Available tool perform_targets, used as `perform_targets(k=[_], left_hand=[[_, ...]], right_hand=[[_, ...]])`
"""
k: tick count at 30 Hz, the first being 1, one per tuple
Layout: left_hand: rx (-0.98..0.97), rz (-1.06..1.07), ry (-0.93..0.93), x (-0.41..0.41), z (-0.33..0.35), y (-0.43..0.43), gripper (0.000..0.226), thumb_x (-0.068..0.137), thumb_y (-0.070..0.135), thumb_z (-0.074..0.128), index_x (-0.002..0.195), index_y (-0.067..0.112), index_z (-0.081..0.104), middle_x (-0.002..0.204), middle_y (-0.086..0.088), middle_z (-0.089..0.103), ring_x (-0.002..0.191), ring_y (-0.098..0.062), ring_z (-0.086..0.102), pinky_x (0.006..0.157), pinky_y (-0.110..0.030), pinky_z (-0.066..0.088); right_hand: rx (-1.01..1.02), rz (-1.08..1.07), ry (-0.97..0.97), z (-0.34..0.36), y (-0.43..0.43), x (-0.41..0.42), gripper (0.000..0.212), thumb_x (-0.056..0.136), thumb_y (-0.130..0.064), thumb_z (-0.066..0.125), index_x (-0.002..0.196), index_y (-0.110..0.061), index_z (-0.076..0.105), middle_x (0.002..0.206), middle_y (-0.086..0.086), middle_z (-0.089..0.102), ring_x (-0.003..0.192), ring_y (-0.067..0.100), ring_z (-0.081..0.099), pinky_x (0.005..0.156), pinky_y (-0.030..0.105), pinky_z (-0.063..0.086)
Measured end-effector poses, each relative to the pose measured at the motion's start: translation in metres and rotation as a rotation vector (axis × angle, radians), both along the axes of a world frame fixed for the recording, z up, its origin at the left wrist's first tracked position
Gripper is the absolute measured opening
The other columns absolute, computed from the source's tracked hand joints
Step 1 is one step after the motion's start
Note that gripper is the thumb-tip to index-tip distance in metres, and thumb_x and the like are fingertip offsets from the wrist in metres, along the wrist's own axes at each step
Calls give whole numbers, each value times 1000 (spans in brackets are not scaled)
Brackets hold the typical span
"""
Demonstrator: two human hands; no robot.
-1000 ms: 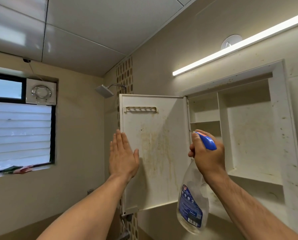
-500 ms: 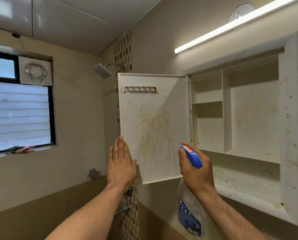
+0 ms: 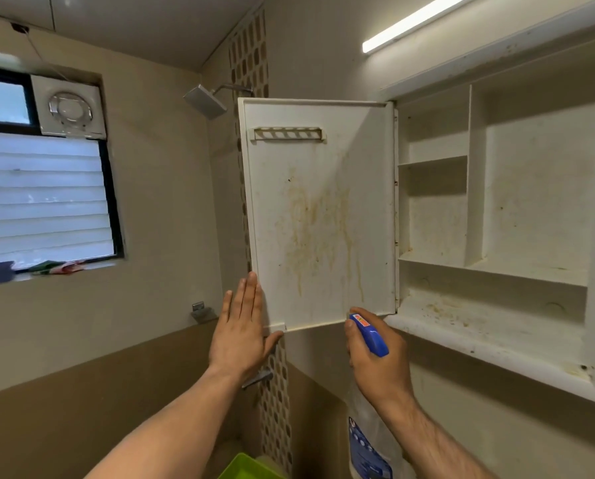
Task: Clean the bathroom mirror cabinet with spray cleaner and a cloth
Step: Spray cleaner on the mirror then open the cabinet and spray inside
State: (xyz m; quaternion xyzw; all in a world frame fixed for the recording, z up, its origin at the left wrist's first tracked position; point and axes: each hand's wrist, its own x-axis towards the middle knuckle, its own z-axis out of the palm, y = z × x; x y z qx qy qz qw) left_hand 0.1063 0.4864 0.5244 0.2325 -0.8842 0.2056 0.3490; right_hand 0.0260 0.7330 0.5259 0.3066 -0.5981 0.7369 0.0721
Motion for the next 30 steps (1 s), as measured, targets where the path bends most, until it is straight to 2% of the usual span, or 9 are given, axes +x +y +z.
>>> perform_targets(k=[4, 6, 10, 12, 15, 18, 20, 25, 30], left_hand=[[-31, 47, -66, 4, -2, -7, 106, 98, 75, 31, 158, 6, -23, 166, -11, -31, 154, -26, -29, 124, -49, -15], [-53, 64, -95, 5, 0, -10, 105, 99, 72, 33, 156, 6, -26, 163, -11, -38, 151, -26, -36, 122, -50, -21], [-44, 67, -106, 5, 2, -11, 101, 102, 67, 32, 155, 5, -28, 160, -11, -44, 147, -25, -41, 120, -49, -26], [-34, 63, -103, 4, 1, -10, 101, 103, 66, 33, 155, 5, -29, 160, -11, -44, 148, -25, -41, 123, -50, -22], [-29, 27, -74, 3, -1, -11, 102, 101, 65, 38, 157, 5, -23, 163, -11, -39, 151, -25, -36, 125, -51, -15], [-39, 15, -56, 3, -1, -10, 103, 100, 63, 44, 159, 4, -16, 166, -11, -33, 153, -26, -30, 125, -53, -12], [-40, 17, -52, 2, -2, -10, 104, 100, 63, 46, 159, 4, -16, 166, -12, -32, 154, -27, -30, 126, -54, -11], [-10, 18, -49, -1, -3, -5, 107, 99, 61, 47, 157, 3, -22, 165, -14, -34, 153, -29, -30, 126, -56, -8], [27, 50, -60, -1, 0, 3, 107, 100, 62, 43, 155, 3, -28, 161, -14, -41, 149, -28, -39, 123, -54, -19]], right_hand=[[57, 6, -36, -16, -8, -1, 44, 95, -33, 69, 137, -21, 63, 124, -5, 69, 108, 15, 69, 95, 45, 59], [76, 13, -35, -19, -9, -4, 49, 95, -36, 68, 141, -20, 60, 130, -5, 66, 111, 17, 68, 97, 44, 58], [50, 2, -41, -25, -7, -7, 43, 95, -35, 67, 137, -23, 63, 118, -10, 70, 101, 13, 70, 93, 37, 60], [2, -36, -87, -23, -2, -14, 40, 95, -31, 68, 134, -22, 65, 113, -5, 71, 96, 11, 69, 90, 36, 61], [-83, -162, -163, -7, 13, -35, 39, 97, -31, 66, 135, -20, 63, 116, 8, 71, 100, 21, 70, 85, 37, 63], [-135, -270, -137, 12, 31, -53, 35, 98, -33, 64, 132, -24, 61, 111, 2, 69, 93, 17, 71, 74, 22, 59], [-129, -297, -112, 18, 37, -55, 34, 98, -35, 64, 131, -30, 59, 111, -2, 68, 93, 14, 69, 79, 25, 58], [-104, -228, -49, 10, 39, -38, 28, 95, -31, 69, 123, -35, 66, 111, -7, 71, 94, 17, 71, 80, 34, 63], [-173, -174, -6, 19, 41, -14, 33, 90, -40, 67, 122, -39, 62, 107, -6, 70, 88, 10, 72, 65, 20, 60]])
